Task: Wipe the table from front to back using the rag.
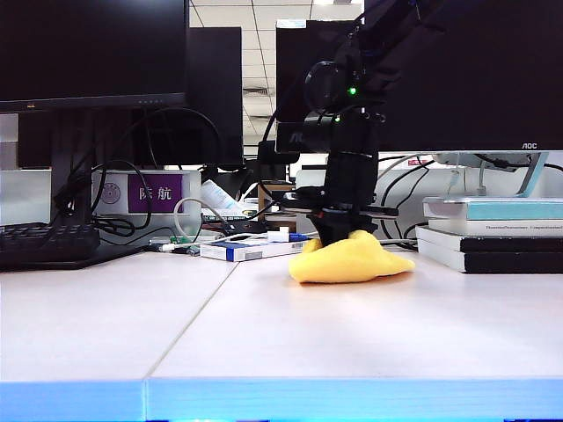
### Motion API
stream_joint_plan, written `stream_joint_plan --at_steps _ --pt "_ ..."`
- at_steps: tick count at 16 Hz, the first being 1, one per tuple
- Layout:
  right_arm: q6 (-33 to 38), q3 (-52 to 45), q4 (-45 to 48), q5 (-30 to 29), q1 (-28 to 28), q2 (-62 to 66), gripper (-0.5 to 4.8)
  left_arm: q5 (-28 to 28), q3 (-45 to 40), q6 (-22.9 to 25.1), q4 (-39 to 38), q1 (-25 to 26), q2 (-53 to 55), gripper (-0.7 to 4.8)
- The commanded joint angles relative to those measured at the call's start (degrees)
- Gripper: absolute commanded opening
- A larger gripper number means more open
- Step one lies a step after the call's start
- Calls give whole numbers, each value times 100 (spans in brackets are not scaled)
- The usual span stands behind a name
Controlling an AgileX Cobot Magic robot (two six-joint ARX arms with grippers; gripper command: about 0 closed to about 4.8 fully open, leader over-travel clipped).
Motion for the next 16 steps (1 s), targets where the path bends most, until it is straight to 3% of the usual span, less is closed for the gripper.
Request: stream_joint_plan --at_steps 1,9,16 --pt "-13 -111 -680 17 107 133 -6 22 42 -2 50 -9 -20 -5" --pt "-11 -518 -1064 105 376 -52 -6 22 42 17 50 -9 -50 -5" --pt "11 -1985 -420 103 540 -892 -6 22 42 15 -9 -9 -79 -5"
